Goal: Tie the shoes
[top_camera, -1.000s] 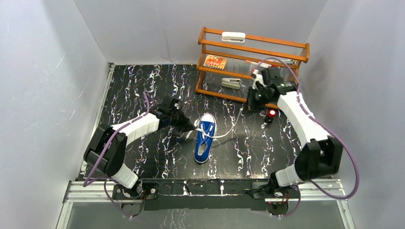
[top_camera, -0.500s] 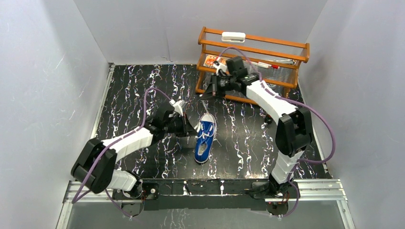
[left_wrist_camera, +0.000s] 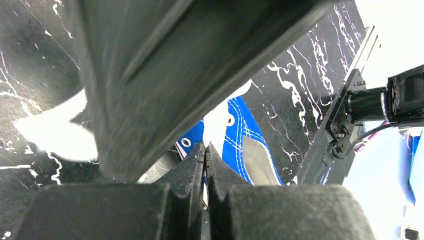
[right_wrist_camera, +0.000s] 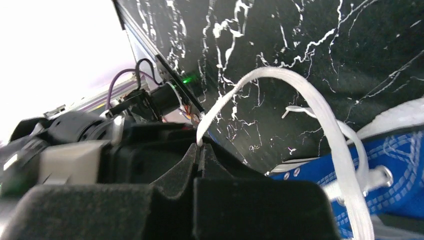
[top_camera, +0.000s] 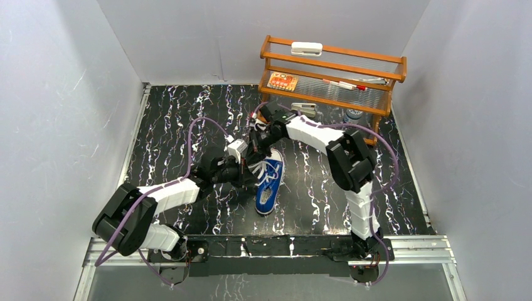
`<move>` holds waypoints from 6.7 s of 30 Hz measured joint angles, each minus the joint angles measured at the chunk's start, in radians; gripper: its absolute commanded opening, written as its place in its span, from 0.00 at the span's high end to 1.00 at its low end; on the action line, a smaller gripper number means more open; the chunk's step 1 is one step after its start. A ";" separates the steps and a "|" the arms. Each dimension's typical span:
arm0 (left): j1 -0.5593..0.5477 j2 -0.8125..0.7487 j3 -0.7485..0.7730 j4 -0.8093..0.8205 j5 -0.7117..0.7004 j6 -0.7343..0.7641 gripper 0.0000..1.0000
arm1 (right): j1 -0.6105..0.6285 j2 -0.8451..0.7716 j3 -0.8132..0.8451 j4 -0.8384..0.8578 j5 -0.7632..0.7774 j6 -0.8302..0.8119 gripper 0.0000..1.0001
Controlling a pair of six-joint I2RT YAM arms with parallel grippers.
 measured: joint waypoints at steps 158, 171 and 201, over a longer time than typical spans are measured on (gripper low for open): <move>0.043 0.424 0.762 -0.982 0.167 -0.174 1.00 | -0.029 -0.621 -0.582 -0.172 0.486 -0.615 0.36; 0.047 0.424 0.751 -0.985 0.160 -0.170 1.00 | -0.030 -0.744 -1.007 0.560 0.180 -0.877 0.54; 0.050 0.416 0.745 -0.986 0.186 -0.174 1.00 | -0.030 -0.674 -1.151 0.965 0.196 -0.786 0.89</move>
